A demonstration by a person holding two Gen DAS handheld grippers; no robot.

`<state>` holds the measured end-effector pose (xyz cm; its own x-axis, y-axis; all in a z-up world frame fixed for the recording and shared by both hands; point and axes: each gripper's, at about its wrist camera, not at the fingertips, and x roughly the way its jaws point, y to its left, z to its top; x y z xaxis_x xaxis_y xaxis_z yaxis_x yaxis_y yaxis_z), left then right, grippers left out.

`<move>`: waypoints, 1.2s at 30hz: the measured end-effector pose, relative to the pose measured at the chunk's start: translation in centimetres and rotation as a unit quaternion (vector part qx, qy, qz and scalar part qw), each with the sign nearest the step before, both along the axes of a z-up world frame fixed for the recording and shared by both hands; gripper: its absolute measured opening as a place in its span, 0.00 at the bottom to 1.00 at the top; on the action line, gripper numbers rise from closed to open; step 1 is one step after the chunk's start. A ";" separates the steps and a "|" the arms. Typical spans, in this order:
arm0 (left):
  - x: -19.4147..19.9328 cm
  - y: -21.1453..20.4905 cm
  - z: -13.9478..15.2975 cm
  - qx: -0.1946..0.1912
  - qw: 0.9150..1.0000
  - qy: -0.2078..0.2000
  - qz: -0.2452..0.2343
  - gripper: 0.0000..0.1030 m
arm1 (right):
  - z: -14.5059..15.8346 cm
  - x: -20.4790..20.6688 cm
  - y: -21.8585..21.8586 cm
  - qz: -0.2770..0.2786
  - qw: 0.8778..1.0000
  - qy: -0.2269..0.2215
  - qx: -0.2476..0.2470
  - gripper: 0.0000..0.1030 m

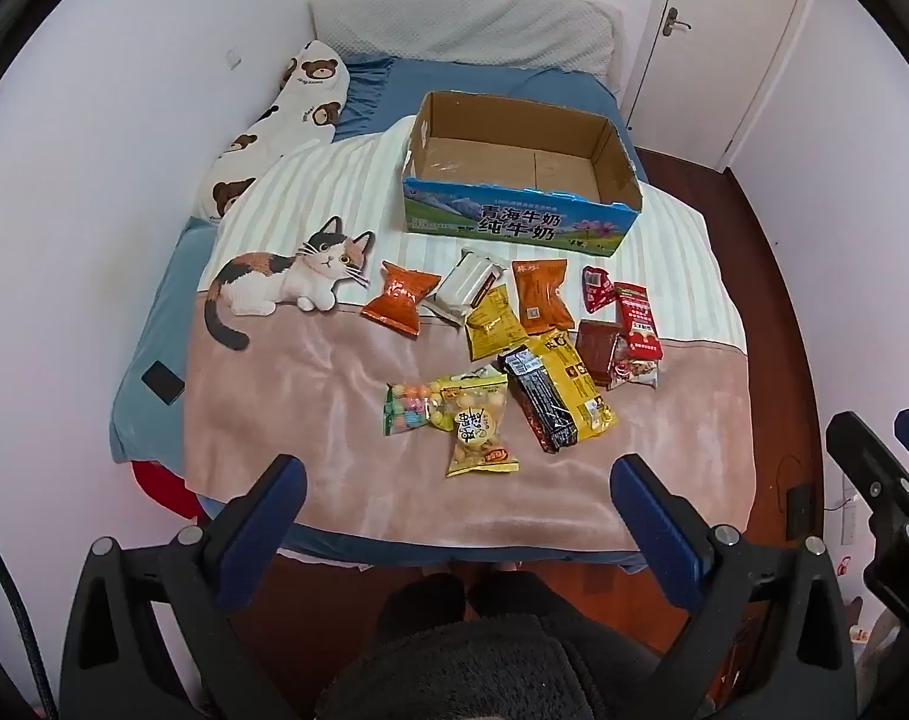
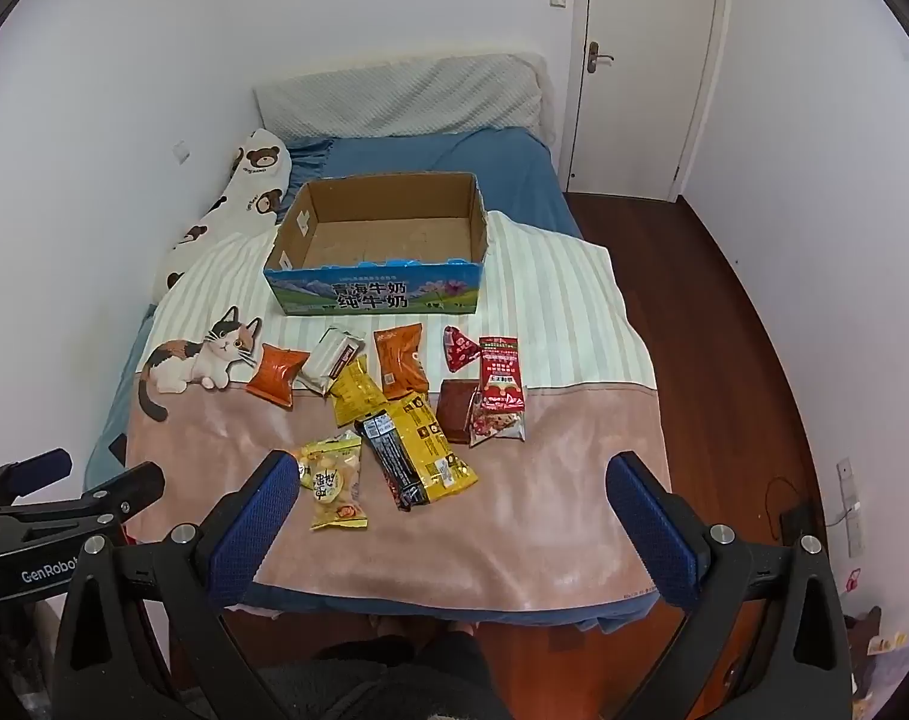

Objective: Organize snacks

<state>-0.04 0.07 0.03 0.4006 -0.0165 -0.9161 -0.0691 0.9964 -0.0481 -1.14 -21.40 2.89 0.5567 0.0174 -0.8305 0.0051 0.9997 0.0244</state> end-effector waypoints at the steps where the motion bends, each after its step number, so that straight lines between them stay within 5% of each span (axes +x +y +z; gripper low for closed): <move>1: 0.0 0.0 0.0 0.002 1.000 -0.001 -0.001 1.00 | 0.0 0.0 0.0 0.000 1.000 0.003 0.001 1.00; 36: 1.1 -0.7 1.7 0.006 1.000 -0.018 -0.002 1.00 | 0.7 0.6 -0.1 -0.002 1.000 -0.009 0.005 1.00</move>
